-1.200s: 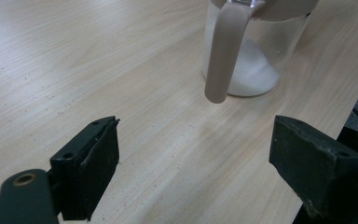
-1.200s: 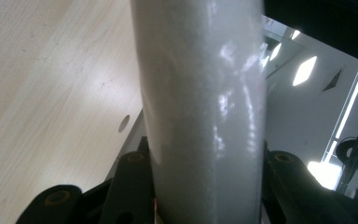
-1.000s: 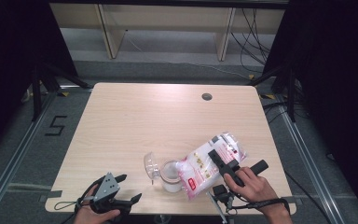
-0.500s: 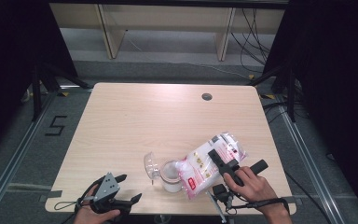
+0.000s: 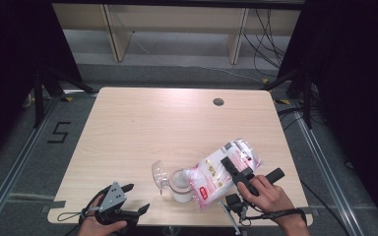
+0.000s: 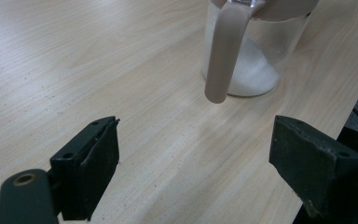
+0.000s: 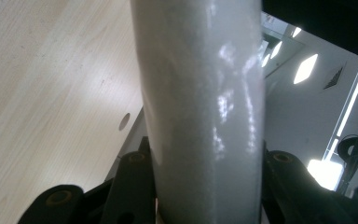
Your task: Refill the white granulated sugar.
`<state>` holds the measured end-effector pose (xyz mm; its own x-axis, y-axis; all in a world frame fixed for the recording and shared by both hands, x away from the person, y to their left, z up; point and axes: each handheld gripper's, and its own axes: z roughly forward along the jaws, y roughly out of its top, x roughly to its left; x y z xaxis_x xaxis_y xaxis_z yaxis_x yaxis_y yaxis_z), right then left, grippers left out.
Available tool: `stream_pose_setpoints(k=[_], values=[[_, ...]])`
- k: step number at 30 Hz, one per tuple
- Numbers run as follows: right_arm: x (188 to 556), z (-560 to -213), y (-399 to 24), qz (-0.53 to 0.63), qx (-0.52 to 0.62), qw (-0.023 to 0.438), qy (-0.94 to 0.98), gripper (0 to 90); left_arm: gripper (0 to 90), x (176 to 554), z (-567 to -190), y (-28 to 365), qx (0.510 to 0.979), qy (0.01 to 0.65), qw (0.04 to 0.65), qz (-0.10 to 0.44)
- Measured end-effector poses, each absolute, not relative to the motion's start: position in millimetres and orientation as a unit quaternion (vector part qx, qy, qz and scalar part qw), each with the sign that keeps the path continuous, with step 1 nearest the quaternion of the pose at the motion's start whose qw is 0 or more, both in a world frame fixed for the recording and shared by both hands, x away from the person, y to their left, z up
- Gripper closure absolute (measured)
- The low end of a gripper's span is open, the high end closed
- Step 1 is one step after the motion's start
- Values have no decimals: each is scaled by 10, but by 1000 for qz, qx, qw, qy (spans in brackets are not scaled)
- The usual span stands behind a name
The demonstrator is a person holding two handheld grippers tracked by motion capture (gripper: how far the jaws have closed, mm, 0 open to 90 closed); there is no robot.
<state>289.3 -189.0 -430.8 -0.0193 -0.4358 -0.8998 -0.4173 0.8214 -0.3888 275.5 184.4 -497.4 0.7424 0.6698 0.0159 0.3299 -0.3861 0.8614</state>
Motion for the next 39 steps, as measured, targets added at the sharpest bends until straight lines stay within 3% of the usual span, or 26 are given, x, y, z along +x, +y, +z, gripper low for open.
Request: stream_pose_setpoints(k=[39], values=[[2910, -4340, -1880, -1, -303, 627, 717, 676, 155, 2755, -4971, 1846, 812, 306, 460, 185]])
